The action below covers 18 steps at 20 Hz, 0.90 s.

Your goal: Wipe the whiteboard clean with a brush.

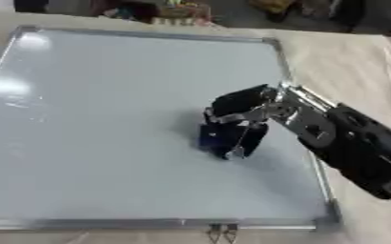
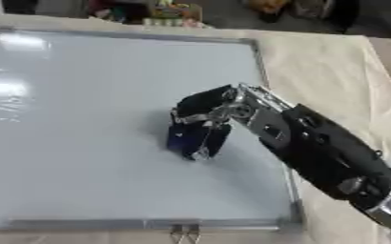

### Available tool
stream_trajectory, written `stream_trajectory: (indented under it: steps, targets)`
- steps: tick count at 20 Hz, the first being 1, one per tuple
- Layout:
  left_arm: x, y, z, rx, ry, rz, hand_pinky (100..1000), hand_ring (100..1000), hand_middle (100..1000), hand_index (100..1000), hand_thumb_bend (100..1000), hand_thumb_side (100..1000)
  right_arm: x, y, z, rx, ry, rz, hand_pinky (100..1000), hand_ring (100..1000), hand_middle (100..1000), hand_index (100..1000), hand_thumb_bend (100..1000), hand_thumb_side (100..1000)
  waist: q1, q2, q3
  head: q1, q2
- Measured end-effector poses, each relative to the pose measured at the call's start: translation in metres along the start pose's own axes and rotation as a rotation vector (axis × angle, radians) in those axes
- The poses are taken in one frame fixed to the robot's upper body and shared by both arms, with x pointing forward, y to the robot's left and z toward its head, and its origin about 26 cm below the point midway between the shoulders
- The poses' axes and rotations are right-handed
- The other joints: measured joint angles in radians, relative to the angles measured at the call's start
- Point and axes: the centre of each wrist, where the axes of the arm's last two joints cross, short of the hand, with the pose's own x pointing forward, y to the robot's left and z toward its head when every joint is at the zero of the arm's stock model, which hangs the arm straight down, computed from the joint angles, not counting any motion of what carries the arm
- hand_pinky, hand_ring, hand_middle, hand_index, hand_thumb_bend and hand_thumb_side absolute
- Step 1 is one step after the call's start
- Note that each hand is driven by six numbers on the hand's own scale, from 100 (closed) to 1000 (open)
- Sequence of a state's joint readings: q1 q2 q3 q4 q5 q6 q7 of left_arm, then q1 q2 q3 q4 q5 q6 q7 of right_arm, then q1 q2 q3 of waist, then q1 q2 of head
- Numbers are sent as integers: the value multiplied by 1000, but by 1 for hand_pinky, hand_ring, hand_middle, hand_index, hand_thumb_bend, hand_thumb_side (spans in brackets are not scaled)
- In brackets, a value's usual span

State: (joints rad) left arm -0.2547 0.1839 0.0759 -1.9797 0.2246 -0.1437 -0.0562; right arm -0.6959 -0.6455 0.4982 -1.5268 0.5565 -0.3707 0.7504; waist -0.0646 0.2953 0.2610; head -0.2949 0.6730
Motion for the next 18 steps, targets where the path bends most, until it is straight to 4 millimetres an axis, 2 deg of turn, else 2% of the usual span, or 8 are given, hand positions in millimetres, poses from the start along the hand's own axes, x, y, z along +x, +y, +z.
stream_trajectory:
  steps: [18]
  targets:
    - [0, 0, 0, -4, 6, 5, 426, 495, 433, 557, 100, 899, 31, -18, -42, -47, -130, 24, 482, 422, 174, 393, 100, 117, -13, -2, 11, -6, 0]
